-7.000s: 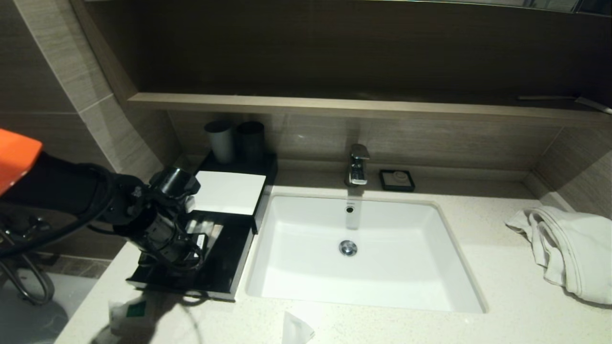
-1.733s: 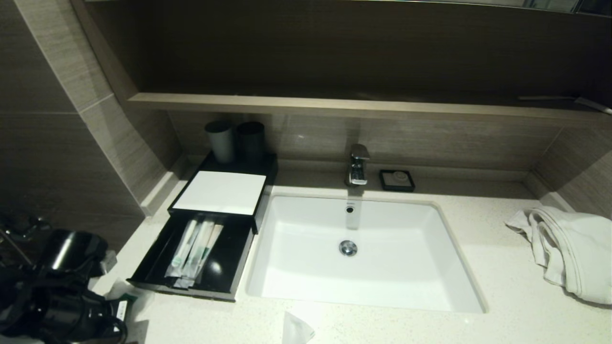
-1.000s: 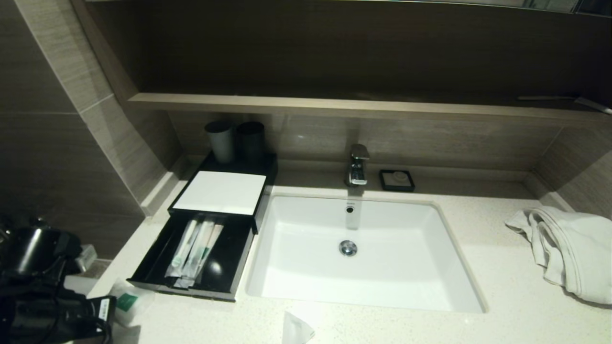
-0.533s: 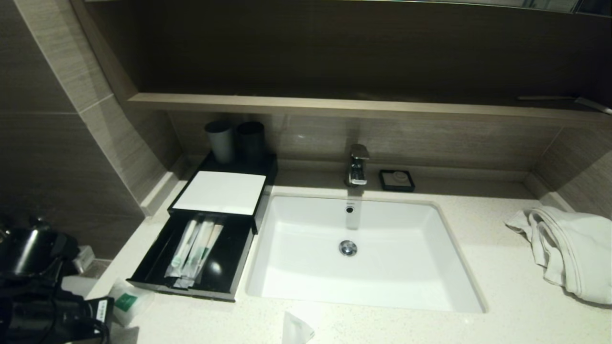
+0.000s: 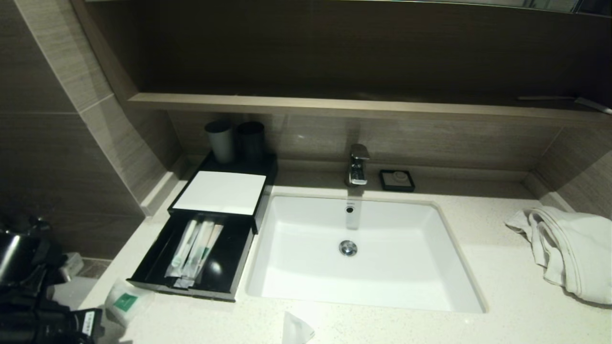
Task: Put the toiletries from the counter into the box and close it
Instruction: Pick up the bathroom toiletry
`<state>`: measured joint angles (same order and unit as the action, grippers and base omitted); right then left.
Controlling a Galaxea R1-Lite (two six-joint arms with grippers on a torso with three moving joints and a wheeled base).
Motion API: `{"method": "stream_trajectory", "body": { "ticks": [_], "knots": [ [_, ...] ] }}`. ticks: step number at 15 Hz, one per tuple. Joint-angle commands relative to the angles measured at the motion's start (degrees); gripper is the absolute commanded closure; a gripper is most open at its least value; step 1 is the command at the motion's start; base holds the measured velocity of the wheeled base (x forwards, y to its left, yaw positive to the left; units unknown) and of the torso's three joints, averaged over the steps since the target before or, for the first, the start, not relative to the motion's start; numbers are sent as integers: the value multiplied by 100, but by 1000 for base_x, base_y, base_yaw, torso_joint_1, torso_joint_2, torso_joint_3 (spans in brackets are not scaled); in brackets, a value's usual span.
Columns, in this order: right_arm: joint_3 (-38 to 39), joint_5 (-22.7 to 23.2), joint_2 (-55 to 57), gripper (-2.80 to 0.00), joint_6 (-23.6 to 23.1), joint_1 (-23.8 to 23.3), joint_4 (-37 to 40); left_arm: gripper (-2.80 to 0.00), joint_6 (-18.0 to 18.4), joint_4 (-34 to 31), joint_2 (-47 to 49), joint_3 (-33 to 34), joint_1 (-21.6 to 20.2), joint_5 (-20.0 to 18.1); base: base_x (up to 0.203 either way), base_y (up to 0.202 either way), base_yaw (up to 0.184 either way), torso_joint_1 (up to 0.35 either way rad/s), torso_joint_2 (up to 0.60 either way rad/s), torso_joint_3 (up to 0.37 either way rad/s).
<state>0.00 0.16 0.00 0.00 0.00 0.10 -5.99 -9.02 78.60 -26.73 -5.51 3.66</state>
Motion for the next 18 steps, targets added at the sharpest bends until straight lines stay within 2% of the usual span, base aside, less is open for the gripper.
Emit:
{"method": "stream_trajectory", "body": {
  "ticks": [1, 5, 11, 14, 18],
  "knots": [
    [0, 2, 0, 0, 0, 0, -1, -280, 18, -291, -370, -14, -3, 4, 0, 0, 0, 0, 0, 0],
    [0, 2, 0, 0, 0, 0, -1, -280, 54, -689, -495, -69, 6, 3, 0, 0, 0, 0, 0, 0],
    [0, 2, 0, 0, 0, 0, -1, -280, 221, -310, 203, -285, -9, -33, 0, 0, 0, 0, 0, 0],
    [0, 2, 0, 0, 0, 0, -1, -280, 483, -285, 435, -416, -14, -40, 0, 0, 0, 0, 0, 0],
    [0, 2, 0, 0, 0, 0, -1, -280, 787, -282, 828, -746, -475, -66, 0, 0, 0, 0, 0, 0]
  ]
}}
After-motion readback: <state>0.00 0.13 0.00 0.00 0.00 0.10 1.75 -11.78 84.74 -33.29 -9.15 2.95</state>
